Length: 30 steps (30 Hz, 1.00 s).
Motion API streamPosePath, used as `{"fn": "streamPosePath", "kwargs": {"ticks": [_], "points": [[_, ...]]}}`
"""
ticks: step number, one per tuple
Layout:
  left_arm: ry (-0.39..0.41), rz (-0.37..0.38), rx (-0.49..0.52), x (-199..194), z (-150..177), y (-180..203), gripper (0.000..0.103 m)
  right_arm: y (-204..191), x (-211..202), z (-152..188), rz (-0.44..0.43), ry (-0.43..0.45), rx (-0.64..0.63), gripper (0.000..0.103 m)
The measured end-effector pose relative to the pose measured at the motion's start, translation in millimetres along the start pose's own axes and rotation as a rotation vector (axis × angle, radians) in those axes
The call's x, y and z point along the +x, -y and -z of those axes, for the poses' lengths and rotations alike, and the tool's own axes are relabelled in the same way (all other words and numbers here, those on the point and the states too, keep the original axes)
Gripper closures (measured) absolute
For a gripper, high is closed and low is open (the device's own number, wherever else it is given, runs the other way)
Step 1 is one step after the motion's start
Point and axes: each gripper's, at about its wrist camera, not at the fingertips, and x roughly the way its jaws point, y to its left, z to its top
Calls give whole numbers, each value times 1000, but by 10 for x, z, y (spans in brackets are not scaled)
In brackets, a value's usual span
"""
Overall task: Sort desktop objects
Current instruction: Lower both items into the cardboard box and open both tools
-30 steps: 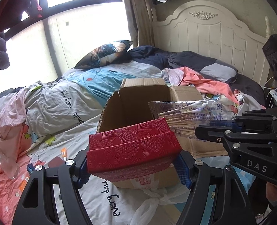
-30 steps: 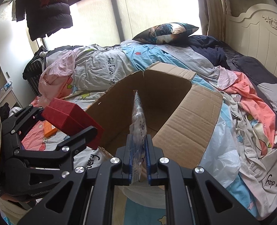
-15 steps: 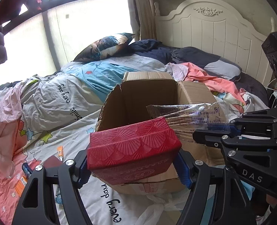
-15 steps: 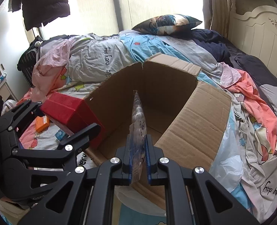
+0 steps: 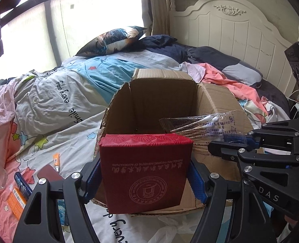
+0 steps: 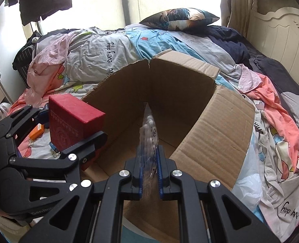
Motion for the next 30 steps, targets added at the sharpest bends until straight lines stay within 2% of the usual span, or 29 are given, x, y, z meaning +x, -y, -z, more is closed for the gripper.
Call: {"fn": "streamPosePath", "kwargs": {"ticks": [9,22,30], "points": [[-38,-16,-20,150,-39,-49,28,-2,111,-81,51,-32,-26,92],[-125,18,-80,432,-58,-149,29,-6,205,-151,57,-58,-40,92],[-133,-3,-59,442,-49,-83,28,41,208,-137,39,-58,-17,92]]}}
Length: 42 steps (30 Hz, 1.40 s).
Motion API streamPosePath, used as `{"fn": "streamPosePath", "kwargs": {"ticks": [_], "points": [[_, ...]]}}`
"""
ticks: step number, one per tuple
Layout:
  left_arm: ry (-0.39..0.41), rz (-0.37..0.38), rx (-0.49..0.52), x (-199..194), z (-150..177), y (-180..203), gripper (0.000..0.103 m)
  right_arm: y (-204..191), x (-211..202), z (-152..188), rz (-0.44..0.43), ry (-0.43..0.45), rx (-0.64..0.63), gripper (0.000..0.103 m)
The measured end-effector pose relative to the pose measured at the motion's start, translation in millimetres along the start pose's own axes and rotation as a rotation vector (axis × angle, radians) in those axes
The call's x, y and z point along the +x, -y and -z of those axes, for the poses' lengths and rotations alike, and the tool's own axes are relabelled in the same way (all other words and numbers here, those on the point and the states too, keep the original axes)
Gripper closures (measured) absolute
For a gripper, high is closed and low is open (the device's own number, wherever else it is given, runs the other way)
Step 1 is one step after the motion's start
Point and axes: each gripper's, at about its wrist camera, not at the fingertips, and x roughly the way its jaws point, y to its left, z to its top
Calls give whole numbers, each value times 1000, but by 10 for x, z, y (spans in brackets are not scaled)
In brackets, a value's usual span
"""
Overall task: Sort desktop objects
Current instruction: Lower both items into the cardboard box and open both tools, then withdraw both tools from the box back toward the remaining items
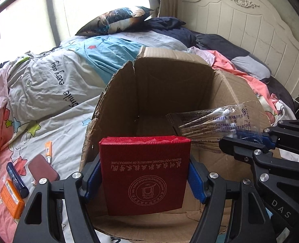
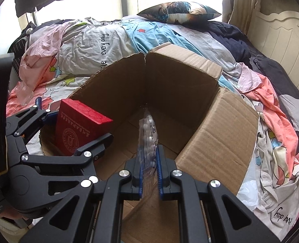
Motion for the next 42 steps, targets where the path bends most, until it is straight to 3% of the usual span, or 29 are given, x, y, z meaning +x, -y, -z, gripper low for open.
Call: {"fn": "streamPosePath", "kwargs": {"ticks": [7,13,19,20,23,27,33,42], "points": [[-75,-22,-28,29,0,-8,25,-6,-30,-2,-5,0,22,91],[-67,-23,-27,-79,31,-26,24,-3,-93,20,-21,8,36,88],[-42,-47,-15,-227,75,-34,17,9,-199,54,-14,27,49,82],[-40,-41,-10,-251,89,-29,15,2,-217,61,-13,30,49,79],[-11,-64,18,-370,148,20,0,-46,-272,82,2,46,44,53],[27,-119,78,-559,251,95,0,-95,-377,122,-11,74,50,42],[50,-130,67,-832,473,13,0,-202,-535,199,-44,110,61,41],[9,-175,31,-1035,1048,-331,0,-566,-642,418,-89,121,46,41]]}}
